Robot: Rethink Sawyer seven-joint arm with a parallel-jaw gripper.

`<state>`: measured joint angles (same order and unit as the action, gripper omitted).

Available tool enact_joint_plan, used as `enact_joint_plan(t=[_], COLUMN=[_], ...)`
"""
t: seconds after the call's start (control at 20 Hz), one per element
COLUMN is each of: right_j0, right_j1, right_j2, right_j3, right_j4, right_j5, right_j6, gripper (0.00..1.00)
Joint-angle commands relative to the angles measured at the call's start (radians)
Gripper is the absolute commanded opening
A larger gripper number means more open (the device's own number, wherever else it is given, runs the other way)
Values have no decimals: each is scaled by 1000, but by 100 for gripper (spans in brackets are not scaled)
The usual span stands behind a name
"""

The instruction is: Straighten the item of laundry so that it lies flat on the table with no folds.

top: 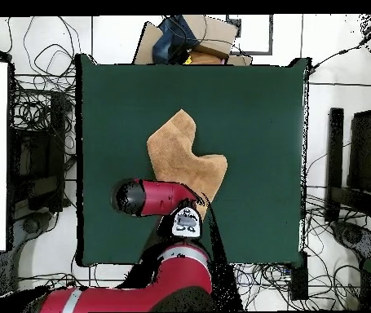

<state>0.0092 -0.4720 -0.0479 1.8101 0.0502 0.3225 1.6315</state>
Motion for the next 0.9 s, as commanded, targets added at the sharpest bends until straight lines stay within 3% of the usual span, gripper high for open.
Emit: enact_joint_plan(t=[0.05,0.55,0.9], right_j0=[-85,-142,-147], right_j1=[0,-64,-5], right_j2=[76,59,52], right_j3=[51,-23,-114], right_j4=[37,39,45], right_j5=[-71,55,85], right_j6=[192,154,152], gripper=[0,0,0])
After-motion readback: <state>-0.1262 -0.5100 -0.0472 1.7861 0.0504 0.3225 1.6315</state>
